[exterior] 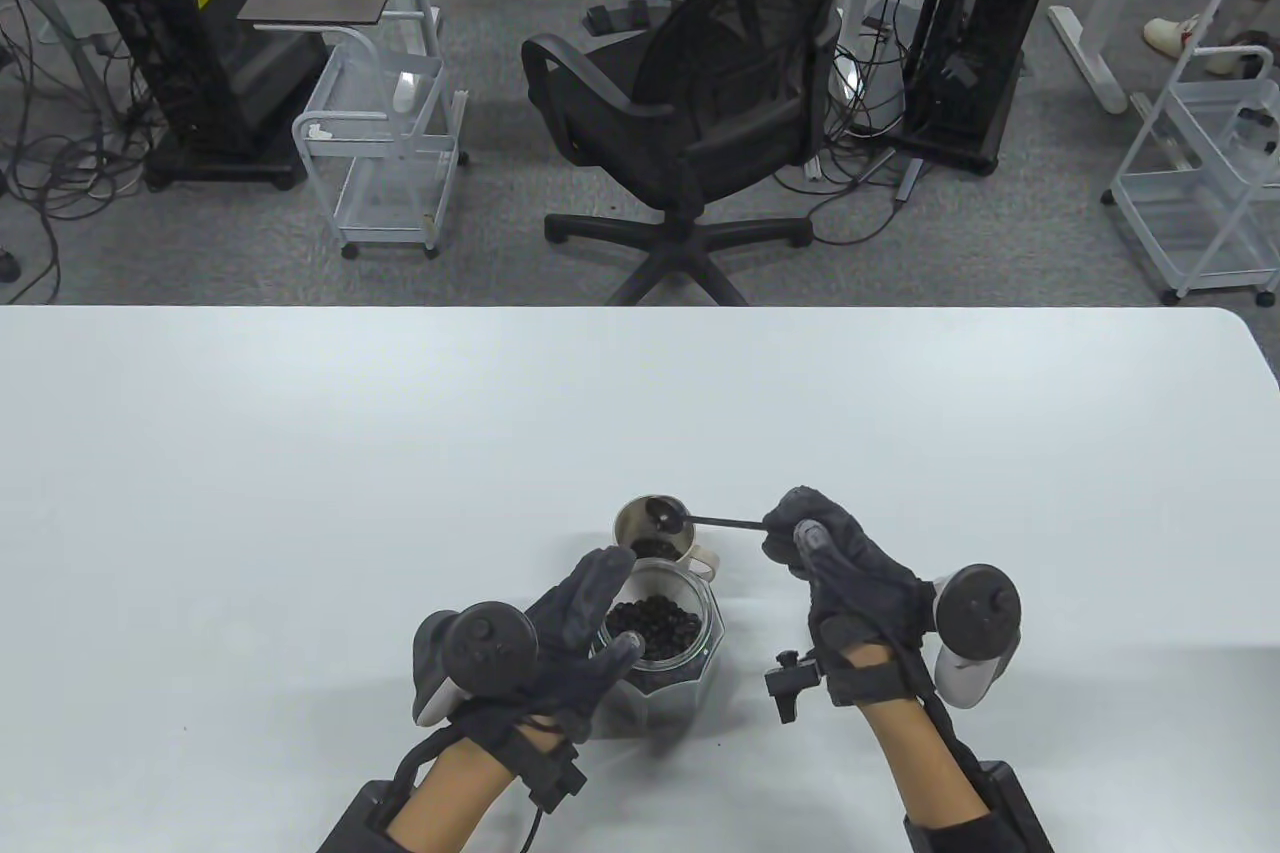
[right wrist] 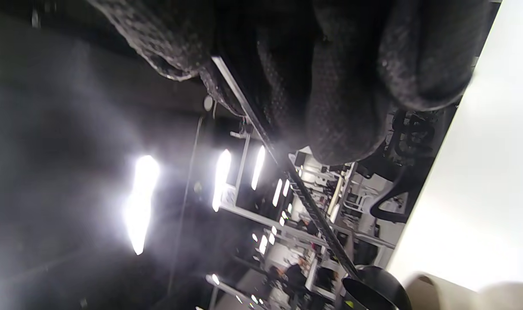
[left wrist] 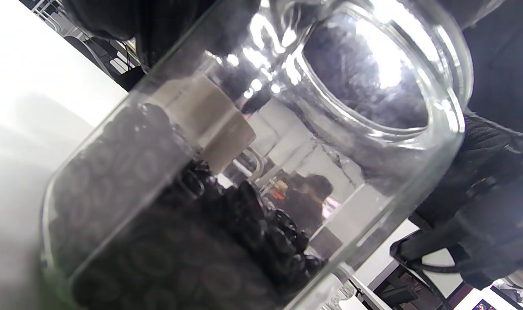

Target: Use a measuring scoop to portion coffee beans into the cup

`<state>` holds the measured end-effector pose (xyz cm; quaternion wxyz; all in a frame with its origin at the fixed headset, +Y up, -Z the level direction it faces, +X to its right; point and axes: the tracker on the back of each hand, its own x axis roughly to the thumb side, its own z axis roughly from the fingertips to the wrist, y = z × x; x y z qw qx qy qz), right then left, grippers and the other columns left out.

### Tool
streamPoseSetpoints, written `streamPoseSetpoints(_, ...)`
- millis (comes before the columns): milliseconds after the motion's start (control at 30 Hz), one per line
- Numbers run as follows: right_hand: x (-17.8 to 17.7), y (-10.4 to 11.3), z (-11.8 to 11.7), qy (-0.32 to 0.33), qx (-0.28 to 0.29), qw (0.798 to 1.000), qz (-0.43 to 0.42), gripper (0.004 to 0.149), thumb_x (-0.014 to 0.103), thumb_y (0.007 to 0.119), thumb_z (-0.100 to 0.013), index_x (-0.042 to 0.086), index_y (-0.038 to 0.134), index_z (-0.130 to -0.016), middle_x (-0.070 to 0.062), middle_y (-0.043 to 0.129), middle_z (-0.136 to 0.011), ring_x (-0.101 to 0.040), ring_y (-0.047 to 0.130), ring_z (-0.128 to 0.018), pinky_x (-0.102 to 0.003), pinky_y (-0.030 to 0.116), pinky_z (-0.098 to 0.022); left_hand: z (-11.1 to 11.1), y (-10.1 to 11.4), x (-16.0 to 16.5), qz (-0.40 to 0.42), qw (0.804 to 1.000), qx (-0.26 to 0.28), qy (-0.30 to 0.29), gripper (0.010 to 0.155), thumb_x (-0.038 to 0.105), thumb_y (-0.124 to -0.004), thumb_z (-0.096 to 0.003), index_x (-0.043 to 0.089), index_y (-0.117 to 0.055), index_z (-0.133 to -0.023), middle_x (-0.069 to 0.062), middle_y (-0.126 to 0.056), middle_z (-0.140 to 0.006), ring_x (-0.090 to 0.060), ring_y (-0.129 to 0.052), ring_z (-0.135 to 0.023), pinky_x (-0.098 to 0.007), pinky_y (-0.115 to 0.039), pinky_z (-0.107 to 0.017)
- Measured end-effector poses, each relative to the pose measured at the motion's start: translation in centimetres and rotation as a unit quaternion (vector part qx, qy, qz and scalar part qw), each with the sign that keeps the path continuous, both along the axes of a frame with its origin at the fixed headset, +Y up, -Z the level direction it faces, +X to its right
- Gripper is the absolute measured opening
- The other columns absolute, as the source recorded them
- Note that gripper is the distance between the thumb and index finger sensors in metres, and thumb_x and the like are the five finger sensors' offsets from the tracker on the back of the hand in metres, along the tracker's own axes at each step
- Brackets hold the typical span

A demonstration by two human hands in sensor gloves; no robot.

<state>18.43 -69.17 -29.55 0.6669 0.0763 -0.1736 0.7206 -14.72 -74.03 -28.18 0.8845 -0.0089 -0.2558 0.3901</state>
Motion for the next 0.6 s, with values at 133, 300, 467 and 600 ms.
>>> streamPoseSetpoints(133, 1.2, 0.7, 0.4, -0.019, 0.011, 0.996, -0.081, 0.042, 0.032, 0.072, -0.052, 0.010, 0.077, -0.088, -0.024, 0.087, -0.078, -0.049, 0.099, -0.059, -0.058, 0.078, -0.044, 0.0, 0.0, 0.0, 0.002, 1.000, 0.001, 0.000, 0.086, 0.075, -0.054, -0.0463, 0.025, -0.037, -0.114, -0.021, -0.049, -0.117, -0.053, -0.069, -0.099, -0.067, -0.054, -0.069)
streamPoseSetpoints(300, 2.1, 1.4, 0.8, -0.044, 0.036, 0.994, -0.095, 0.040, 0.033, 0.071, -0.052, 0.010, 0.079, -0.083, -0.022, 0.090, -0.070, -0.044, 0.100, -0.049, -0.055, 0.079, -0.040, 0.0, 0.0, 0.0, 0.001, 1.000, 0.004, 0.002, 0.087, 0.075, -0.054, -0.0461, 0.024, -0.037, -0.114, -0.021, -0.050, -0.117, -0.053, -0.070, -0.099, -0.067, -0.054, -0.068)
streamPoseSetpoints(467, 1.7, 2.0, 1.1, -0.029, 0.055, 0.995, -0.073, 0.039, 0.034, 0.070, -0.052, 0.010, 0.081, -0.080, -0.020, 0.092, -0.065, -0.041, 0.101, -0.043, -0.053, 0.080, -0.037, 0.0, 0.0, 0.0, 0.001, 1.000, 0.003, 0.001, 0.087, 0.075, -0.054, -0.0462, 0.024, -0.037, -0.114, -0.021, -0.049, -0.117, -0.053, -0.069, -0.099, -0.067, -0.054, -0.069)
streamPoseSetpoints(600, 0.7, 2.5, 1.3, -0.015, 0.075, 0.997, -0.031, 0.038, 0.034, 0.071, -0.051, 0.010, 0.082, -0.079, -0.020, 0.092, -0.063, -0.041, 0.101, -0.041, -0.052, 0.080, -0.035, 0.0, 0.0, 0.0, 0.001, 1.000, 0.000, 0.000, 0.086, 0.075, -0.054, -0.0463, 0.025, -0.036, -0.115, -0.021, -0.049, -0.117, -0.053, -0.069, -0.099, -0.067, -0.054, -0.069)
